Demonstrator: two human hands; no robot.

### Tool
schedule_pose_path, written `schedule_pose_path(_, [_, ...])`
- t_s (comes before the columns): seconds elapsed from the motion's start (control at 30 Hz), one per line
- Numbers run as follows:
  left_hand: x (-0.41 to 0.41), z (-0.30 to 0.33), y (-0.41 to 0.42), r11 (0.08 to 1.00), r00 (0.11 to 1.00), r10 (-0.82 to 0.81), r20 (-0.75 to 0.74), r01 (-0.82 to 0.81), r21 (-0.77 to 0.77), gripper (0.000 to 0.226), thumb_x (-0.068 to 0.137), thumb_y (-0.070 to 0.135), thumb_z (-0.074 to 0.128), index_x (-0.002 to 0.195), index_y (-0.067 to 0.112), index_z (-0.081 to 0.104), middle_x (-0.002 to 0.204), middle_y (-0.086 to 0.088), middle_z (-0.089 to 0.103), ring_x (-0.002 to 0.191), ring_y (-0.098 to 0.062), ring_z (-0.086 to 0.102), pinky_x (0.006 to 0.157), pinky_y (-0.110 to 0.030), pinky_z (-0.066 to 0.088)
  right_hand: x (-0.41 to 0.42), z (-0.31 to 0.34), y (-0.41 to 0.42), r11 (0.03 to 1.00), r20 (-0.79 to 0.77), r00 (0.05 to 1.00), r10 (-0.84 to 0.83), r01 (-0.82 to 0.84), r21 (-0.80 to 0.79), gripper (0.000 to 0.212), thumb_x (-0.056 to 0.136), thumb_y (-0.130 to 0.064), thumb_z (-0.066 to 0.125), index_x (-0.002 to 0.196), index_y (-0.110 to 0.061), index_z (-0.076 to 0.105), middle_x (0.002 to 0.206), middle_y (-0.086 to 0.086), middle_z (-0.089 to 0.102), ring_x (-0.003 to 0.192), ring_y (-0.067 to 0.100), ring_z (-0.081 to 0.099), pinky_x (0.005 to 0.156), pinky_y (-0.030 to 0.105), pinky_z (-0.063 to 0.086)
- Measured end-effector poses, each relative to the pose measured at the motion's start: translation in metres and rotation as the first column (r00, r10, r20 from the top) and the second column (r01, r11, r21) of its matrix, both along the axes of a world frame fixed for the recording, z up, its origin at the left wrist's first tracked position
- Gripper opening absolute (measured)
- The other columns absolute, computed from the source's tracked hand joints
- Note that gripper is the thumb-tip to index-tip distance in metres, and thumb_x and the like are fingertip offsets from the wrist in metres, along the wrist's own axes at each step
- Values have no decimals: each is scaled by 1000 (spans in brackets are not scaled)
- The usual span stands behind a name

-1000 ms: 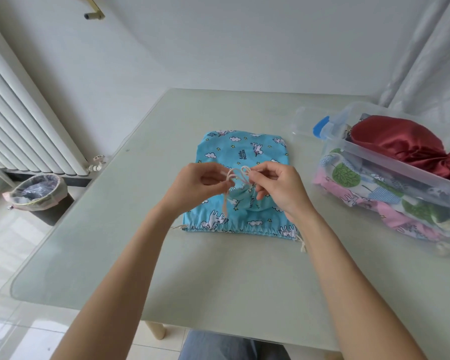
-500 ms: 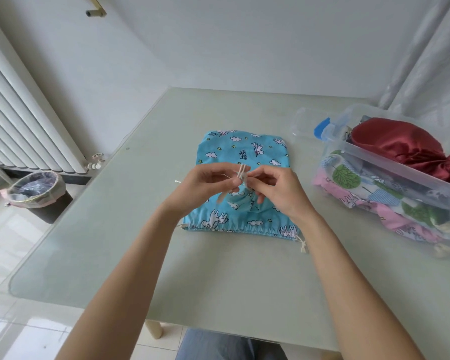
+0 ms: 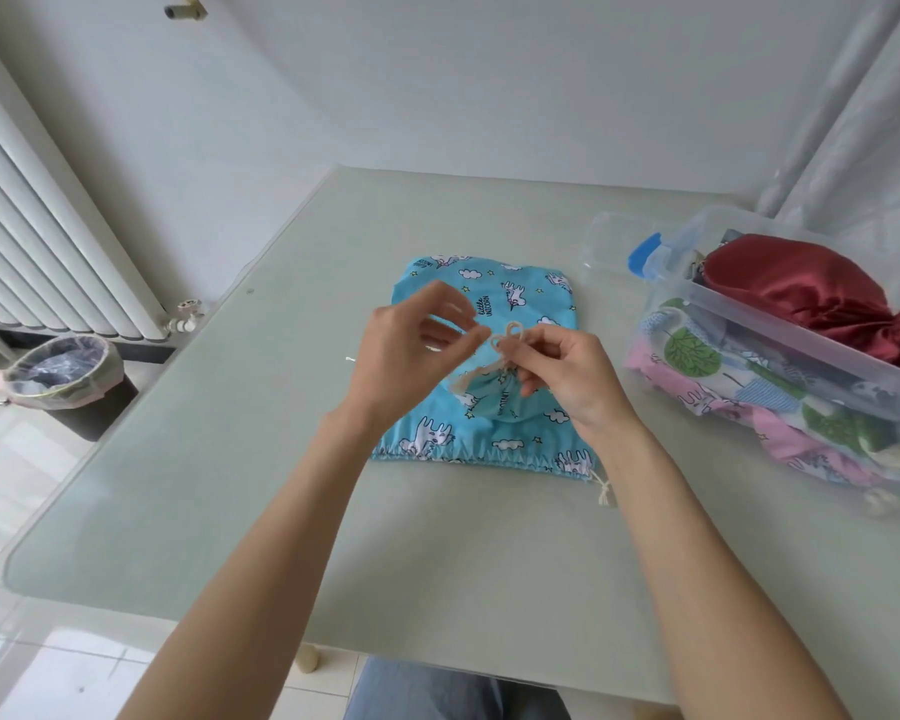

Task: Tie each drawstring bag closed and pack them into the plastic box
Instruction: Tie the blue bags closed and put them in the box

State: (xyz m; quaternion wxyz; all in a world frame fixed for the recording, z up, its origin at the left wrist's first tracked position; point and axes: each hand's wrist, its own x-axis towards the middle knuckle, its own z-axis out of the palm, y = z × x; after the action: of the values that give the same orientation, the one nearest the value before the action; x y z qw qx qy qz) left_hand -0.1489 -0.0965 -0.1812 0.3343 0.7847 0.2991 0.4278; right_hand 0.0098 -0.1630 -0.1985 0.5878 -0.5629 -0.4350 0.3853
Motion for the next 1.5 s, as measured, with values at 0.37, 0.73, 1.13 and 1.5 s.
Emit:
schedule_pose_path(0.37, [9, -8, 7, 997, 992, -74, -105, 75, 9, 3, 82, 19, 71, 82, 19, 68, 76, 4, 64, 73, -5, 62, 66, -12, 47, -1, 1, 0, 999, 16, 1000, 20, -20, -28, 14, 88, -11, 62, 83, 0, 68, 60, 4, 54, 51, 9, 52, 51, 18, 48])
schedule_pose_path(0.73, [11, -14, 6, 966, 990, -119, -72, 99, -238, 32, 66, 15, 84, 89, 21, 62, 82, 7, 69, 64, -4, 65, 62, -16, 51, -2, 1, -2, 998, -82, 995, 62, -65, -28, 18, 90, -12, 59, 96, 3, 67, 63, 2, 56, 54, 5, 52, 53, 15, 46])
schedule_pose_path(1.13, [11, -16, 6, 835, 967, -236, 94, 251, -489, 13, 77, 6, 73, 87, 8, 65, 81, -12, 72, 77, -19, 67, 80, -36, 53, 7, 5, -5, 975, -115, 973, 200, -210, -78, 13, 81, -25, 64, 80, -12, 65, 66, -6, 61, 56, 7, 40, 45, 15, 28])
schedule_pose_path(1.5, [12, -18, 10, 847, 974, -224, 16, 203, -491, 17, 80, 6, 71, 76, 14, 56, 65, 4, 60, 56, -8, 54, 56, -16, 42, 8, -3, -4, 992, 570, 820, -52, -23, 123, 10, 77, -9, 72, 80, -18, 68, 75, -10, 67, 73, 3, 64, 76, 26, 55])
